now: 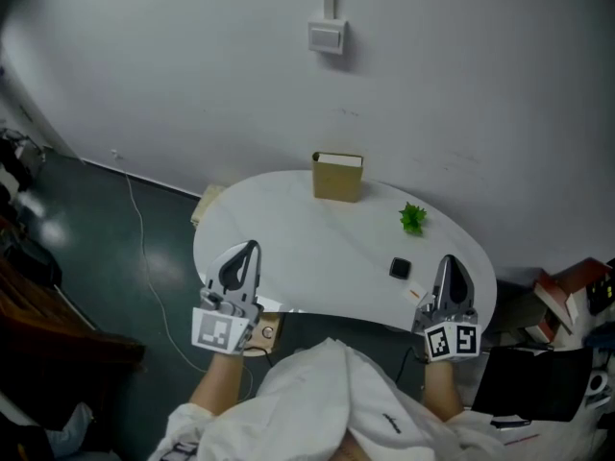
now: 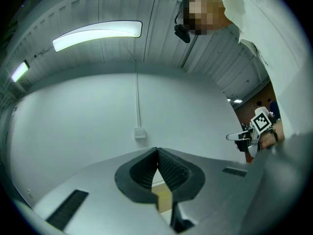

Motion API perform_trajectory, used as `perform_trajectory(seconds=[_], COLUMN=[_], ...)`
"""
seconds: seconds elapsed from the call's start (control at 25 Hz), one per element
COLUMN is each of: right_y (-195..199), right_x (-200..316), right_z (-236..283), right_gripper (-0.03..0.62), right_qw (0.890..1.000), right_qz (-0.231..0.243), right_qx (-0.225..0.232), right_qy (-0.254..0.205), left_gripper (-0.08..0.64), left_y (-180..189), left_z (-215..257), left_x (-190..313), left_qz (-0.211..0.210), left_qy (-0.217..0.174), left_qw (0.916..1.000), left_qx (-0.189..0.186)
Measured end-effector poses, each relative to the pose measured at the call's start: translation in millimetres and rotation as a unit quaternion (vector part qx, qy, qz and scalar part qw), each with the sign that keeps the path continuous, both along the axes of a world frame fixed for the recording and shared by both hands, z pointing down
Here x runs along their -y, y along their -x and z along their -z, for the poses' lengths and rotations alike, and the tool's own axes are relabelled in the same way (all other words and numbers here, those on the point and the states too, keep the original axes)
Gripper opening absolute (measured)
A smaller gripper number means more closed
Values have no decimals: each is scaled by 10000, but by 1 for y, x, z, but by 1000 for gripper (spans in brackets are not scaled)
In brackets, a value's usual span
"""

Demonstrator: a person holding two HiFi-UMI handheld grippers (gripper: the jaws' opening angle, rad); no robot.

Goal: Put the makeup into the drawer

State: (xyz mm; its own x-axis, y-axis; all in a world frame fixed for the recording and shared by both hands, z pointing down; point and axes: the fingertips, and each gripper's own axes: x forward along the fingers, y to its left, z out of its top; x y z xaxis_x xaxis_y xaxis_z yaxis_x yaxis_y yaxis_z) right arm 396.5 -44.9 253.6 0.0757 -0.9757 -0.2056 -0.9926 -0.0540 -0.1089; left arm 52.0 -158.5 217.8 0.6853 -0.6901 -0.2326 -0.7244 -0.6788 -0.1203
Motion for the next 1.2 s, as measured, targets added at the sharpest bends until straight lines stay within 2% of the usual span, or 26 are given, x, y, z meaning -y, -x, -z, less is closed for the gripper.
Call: perform_trajectory(seconds=[0.2,0.84,1.2], right_y=[4,7,4], right_x=[-2,-2,-5], right_z=[0,-6,-6], right_gripper=[17,17,17], right_qw=[10000,9998,9998], right_qz=[-12,6,-3], right_qx=[-4,-3,-16], right_qy=[6,189,192], left_gripper=[25,25,25], left_y=[-2,-6,-14], left_z=[0,-8,-5], left_x=[-3,-8,-12], left_qz=[-48,-115,-207], left_qy=[-57,135,16], left_qw=[10000,9998,9998], left_qx=[25,71,82])
